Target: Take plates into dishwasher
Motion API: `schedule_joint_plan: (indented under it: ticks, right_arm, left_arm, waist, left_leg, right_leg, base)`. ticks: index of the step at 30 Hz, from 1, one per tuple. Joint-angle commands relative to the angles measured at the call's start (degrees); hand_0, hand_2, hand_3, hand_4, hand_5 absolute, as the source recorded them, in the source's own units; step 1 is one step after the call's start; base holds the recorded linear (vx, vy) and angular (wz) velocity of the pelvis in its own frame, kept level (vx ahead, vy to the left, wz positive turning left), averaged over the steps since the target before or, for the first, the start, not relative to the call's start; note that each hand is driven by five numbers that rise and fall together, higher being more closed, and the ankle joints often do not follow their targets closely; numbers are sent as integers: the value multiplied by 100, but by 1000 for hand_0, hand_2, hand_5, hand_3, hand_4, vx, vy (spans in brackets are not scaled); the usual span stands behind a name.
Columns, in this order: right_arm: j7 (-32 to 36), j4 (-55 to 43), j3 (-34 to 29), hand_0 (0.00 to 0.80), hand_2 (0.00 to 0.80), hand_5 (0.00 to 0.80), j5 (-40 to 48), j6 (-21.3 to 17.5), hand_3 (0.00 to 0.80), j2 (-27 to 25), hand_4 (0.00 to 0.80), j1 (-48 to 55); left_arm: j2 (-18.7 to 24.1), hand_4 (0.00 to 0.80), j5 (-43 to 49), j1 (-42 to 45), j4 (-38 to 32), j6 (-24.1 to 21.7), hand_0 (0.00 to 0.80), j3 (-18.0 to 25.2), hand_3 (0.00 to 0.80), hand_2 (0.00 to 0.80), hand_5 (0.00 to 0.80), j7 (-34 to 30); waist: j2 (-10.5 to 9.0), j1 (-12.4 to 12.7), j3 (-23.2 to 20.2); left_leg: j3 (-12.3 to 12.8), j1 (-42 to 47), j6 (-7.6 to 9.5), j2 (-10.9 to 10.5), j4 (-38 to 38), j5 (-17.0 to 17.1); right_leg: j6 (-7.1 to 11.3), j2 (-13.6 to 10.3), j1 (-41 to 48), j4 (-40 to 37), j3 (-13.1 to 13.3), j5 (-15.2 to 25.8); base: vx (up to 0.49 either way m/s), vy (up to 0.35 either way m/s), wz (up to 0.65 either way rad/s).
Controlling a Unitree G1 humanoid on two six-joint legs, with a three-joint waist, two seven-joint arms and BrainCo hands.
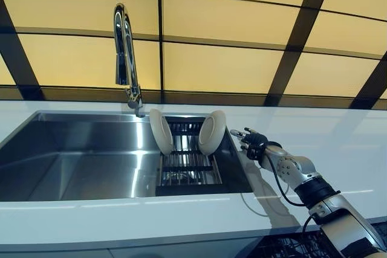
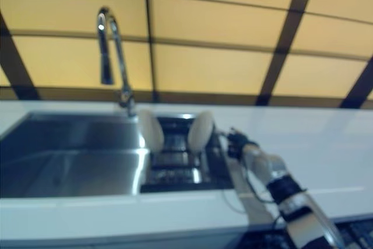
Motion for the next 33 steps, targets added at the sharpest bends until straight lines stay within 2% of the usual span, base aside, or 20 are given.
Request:
schedule_joint_plan:
  ticks: [1,12,33]
  right_arm:
    - [-33,229,-95,0,0,0,-150,-390,0,-233,0,-823]
    - [-127,133,-75,0,0,0,-168,-484,0,-234,0,-926]
    - [-162,406,-62,0,0,0,-190,-368,0,-241,0,-1114]
  left_arm:
    - [154,0,60,-284,84,-80,0,-281,0,0,0,-23]
    - [203,0,45,-247,43,-104,0,-263,0,0,0,-25]
    - [155,0,93,-245,-39,-108,0,-353,0,0,0,-82]
  waist:
    - [-197,187,-50]
    - [-189,219,49]
    - [-179,310,74]
  left_leg:
    - [-129,-48,226,-296,-17,-282]
    - [-130,-87,222,-273,-17,-239]
    - [-221,-85,139,-215,27,-182]
  right_leg:
    - [205,76,175,101,201,-246]
    - [139,107,123,214,171,-336]
    - [28,190,255,205,37,-433]
  base:
    - [48,-26,2]
    - [34,-24,1]
    - [25,-29,3]
